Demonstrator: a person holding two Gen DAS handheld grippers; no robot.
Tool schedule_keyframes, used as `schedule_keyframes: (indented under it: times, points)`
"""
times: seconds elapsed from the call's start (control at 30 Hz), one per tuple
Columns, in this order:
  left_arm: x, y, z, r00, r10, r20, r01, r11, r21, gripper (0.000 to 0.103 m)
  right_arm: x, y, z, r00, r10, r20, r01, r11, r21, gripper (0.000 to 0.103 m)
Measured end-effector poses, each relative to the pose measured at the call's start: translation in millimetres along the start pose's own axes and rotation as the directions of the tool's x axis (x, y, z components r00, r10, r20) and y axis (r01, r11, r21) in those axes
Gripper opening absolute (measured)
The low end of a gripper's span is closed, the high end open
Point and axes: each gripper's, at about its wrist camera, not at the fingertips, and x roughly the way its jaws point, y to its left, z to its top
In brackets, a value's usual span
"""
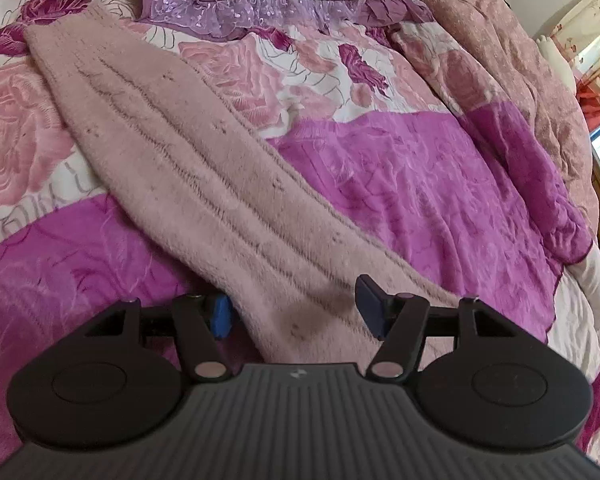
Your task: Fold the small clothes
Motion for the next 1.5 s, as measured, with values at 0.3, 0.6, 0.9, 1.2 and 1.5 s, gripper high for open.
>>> schedule_keyframes:
  times: [0.3,0.6,0.9,1.2,1.5]
  points:
    - [-3.8,-2.4,5.3,0.998,-0.046,0.050,0.040,0.992,0.117,0.012,-2.6,4.0,-1.2,1.000,-0.010,-0.007,0.010,1.000,-0.005,0.057]
    - [-64.2,-44.8,-4.0,0.970,-0.214,0.119,0.172,0.942,0.289,0.010,-7.6,1.0,-0.9,1.000,-0.002,-0.004,0.002,1.000,0.019,0.058]
    - [-136.3,-125.7,-48.9,0.890,-0.435,0.133,0.325,0.812,0.484,0.010,-15.7,-10.7,-1.0,1.000,-0.005,0.010,0.004,0.998,0.061,0.058]
    - [-131.3,-195.7,-145.2,0.886,-0.464,-0.016,0.354,0.654,0.668,0.010,-23.9,-20.6,1.4,0.999,-0.009,0.036,0.006,0.996,0.091,0.058]
    - [-44.4,-205.3,-224.2,0.930,-0.297,-0.214,0.358,0.617,0.701,0.010,-20.3,-31.9,-1.0,1.000,-0.009,0.028,0.006,0.992,0.126,0.058]
